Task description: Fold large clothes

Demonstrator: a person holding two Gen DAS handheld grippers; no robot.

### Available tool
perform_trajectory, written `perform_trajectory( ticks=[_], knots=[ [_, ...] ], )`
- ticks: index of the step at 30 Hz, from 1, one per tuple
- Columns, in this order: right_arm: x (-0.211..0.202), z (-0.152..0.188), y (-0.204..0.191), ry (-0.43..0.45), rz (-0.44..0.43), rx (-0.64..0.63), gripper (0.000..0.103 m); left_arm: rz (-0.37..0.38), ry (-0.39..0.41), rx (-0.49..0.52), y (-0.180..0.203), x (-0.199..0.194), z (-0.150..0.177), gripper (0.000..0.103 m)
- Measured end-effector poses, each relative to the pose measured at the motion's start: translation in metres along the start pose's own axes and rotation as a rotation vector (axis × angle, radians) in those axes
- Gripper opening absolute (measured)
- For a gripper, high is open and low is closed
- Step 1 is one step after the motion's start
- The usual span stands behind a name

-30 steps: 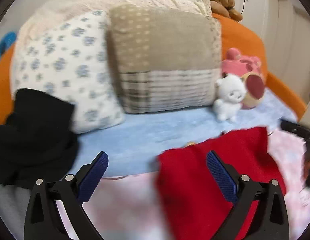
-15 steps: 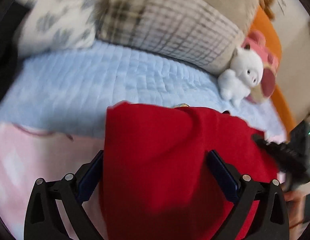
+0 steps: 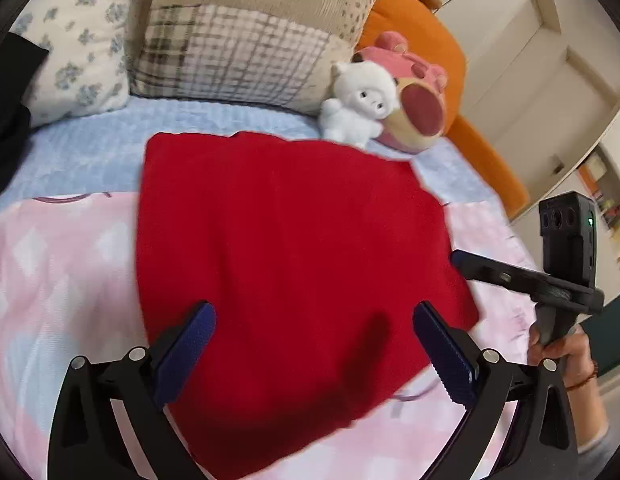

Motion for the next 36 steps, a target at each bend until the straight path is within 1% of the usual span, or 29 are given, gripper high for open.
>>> perform_trajectory(
  ticks=[1,2,3,4,5,6,7,9,11,13,14,15,16,17,18,19,20,21,22,23,24,25,26,27,28,29,30,33,36],
  knots=[
    [0.002,0.003,0.021,0.002,0.074,0.021,0.051,-0.017,0.006,-0.012,-0.006,0.0,0.001,0.098],
    [-0.001,0.007,0.05,0.018,0.144,0.073,0.06,-0.078,0.0,-0.023,-0.019,-0.002,0.004,0.099],
    [-0.004,0.011,0.069,0.026,0.191,0.116,0.048,-0.153,-0.053,-0.045,-0.037,0.001,0.011,0.1],
    [-0.011,0.018,0.089,0.026,0.201,0.168,0.038,-0.108,-0.084,-0.097,-0.045,0.0,0.017,0.099],
    [-0.019,0.022,0.096,0.038,0.177,0.195,0.04,-0.079,-0.082,-0.164,-0.053,-0.009,0.019,0.099],
    [-0.029,0.023,0.095,0.068,0.146,0.195,0.04,-0.048,-0.049,-0.214,-0.056,-0.023,0.02,0.099],
    [-0.04,0.024,0.083,0.087,0.12,0.149,0.04,0.001,-0.033,-0.216,-0.049,-0.036,0.022,0.099],
    [-0.052,0.027,0.047,0.1,0.021,0.073,0.04,0.07,-0.021,-0.145,-0.02,-0.051,0.029,0.099],
    [-0.057,0.033,-0.009,0.088,-0.131,-0.011,0.04,0.138,-0.013,-0.078,0.012,-0.058,0.035,0.099],
    [-0.046,0.04,-0.048,0.036,-0.224,-0.053,0.039,0.212,-0.031,-0.044,0.041,-0.053,0.044,0.099],
    [-0.035,0.045,-0.061,-0.005,-0.246,-0.051,0.038,0.221,-0.054,-0.041,0.049,-0.045,0.05,0.099],
    [-0.023,0.049,-0.064,-0.042,-0.231,-0.052,0.038,0.214,-0.089,-0.055,0.049,-0.03,0.057,0.099],
    [-0.011,0.046,-0.057,-0.059,-0.186,-0.044,0.036,0.2,-0.099,-0.068,0.043,-0.021,0.059,0.098],
    [-0.003,0.046,-0.045,-0.063,-0.153,-0.015,0.029,0.187,-0.107,-0.08,0.036,-0.013,0.06,0.088],
    [0.003,0.046,-0.026,-0.066,-0.127,0.026,0.0,0.172,-0.108,-0.12,0.019,-0.005,0.062,0.067],
    [0.006,0.047,-0.012,-0.062,-0.101,0.054,0.0,0.174,-0.099,-0.154,0.01,-0.005,0.063,0.057],
    [0.007,0.046,-0.001,-0.053,-0.109,0.087,0.0,0.195,-0.099,-0.206,-0.003,-0.007,0.064,0.04],
    [0.005,0.046,0.011,-0.044,-0.119,0.127,0.0,0.219,-0.112,-0.239,-0.009,-0.008,0.065,0.035],
    [0.001,0.047,0.016,-0.03,-0.148,0.17,0.002,0.247,-0.128,-0.268,-0.014,-0.013,0.067,0.036],
    [-0.004,0.047,0.016,-0.023,-0.159,0.183,0.005,0.242,-0.136,-0.274,-0.016,-0.017,0.069,0.039],
    [-0.008,0.048,0.011,-0.026,-0.168,0.173,0.02,0.218,-0.144,-0.258,-0.016,-0.027,0.072,0.059],
    [-0.017,0.049,0.002,-0.031,-0.184,0.15,0.058,0.189,-0.145,-0.238,-0.015,-0.036,0.074,0.074],
    [-0.024,0.05,-0.005,-0.029,-0.211,0.15,0.081,0.18,-0.137,-0.22,-0.01,-0.05,0.076,0.1],
    [-0.032,0.051,-0.009,-0.024,-0.226,0.16,0.095,0.139,-0.128,-0.211,-0.01,-0.057,0.079,0.1],
    [-0.039,0.053,-0.006,-0.021,-0.206,0.19,0.099,0.107,-0.132,-0.202,-0.008,-0.065,0.082,0.1],
    [-0.042,0.057,-0.005,-0.043,-0.238,0.229,0.098,0.113,-0.142,-0.204,-0.005,-0.069,0.084,0.1],
    [-0.043,0.059,-0.006,-0.05,-0.264,0.26,0.098,0.145,-0.154,-0.232,-0.002,-0.072,0.087,0.1],
    [-0.042,0.062,0.01,-0.064,-0.277,0.377,0.099,0.207,-0.166,-0.358,-0.01,-0.068,0.091,0.1],
    [-0.032,0.063,0.022,-0.078,-0.333,0.494,0.099,0.246,-0.173,-0.462,-0.021,-0.048,0.097,0.1]
  ],
)
Point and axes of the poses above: each gripper's, at about its wrist camera, not at the fingertips, and x roughly the way its jaws point, y to its right, z to its underside, the point moved 10 cm from there along x, roughly the way its jaws point, and after that the axes turned 1 degree about -y, right-handed, at the moved point
